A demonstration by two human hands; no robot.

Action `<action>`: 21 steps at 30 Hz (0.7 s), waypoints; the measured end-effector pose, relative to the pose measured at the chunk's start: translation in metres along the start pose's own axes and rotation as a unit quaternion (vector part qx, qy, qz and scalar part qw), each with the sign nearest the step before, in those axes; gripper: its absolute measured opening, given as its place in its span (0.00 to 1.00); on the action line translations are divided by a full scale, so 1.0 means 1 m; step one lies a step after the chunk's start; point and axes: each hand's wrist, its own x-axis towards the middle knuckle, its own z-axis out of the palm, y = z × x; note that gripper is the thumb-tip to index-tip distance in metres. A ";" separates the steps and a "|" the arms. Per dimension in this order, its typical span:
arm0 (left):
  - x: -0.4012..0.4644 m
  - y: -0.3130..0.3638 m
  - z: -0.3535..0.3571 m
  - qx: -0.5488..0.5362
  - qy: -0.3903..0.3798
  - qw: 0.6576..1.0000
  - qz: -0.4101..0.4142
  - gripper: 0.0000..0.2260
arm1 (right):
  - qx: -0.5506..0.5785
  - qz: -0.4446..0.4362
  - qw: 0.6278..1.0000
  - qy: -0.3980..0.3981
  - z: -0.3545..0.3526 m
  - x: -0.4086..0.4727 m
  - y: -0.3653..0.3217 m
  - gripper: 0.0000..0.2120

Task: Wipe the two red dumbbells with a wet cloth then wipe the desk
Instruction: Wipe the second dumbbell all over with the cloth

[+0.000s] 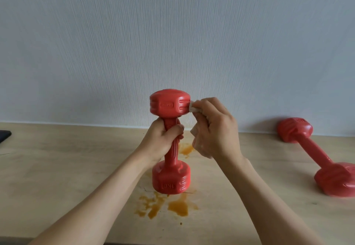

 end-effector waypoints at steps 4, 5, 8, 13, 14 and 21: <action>0.003 0.001 0.000 0.020 0.012 1.000 0.005 0.08 | -0.056 -0.053 0.997 0.018 0.002 -0.001 -0.020 0.09; 0.003 0.001 0.000 0.024 0.012 1.000 0.007 0.05 | -0.067 -0.062 0.996 0.022 0.002 -0.001 -0.023 0.10; 0.004 -0.002 0.001 0.025 0.001 1.000 0.008 0.03 | -0.052 -0.062 0.997 0.020 0.001 -0.001 -0.019 0.11; 0.006 -0.002 0.000 -0.006 -0.013 1.000 -0.010 0.03 | 0.030 -0.010 0.999 0.001 0.004 -0.002 -0.006 0.11; 0.006 -0.004 0.000 -0.013 -0.013 1.000 -0.011 0.04 | 0.034 0.003 0.999 0.001 0.006 -0.002 -0.003 0.10; 0.002 -0.001 0.000 0.012 -0.007 1.000 0.001 0.05 | -0.009 -0.021 1.000 0.012 0.004 -0.005 -0.016 0.12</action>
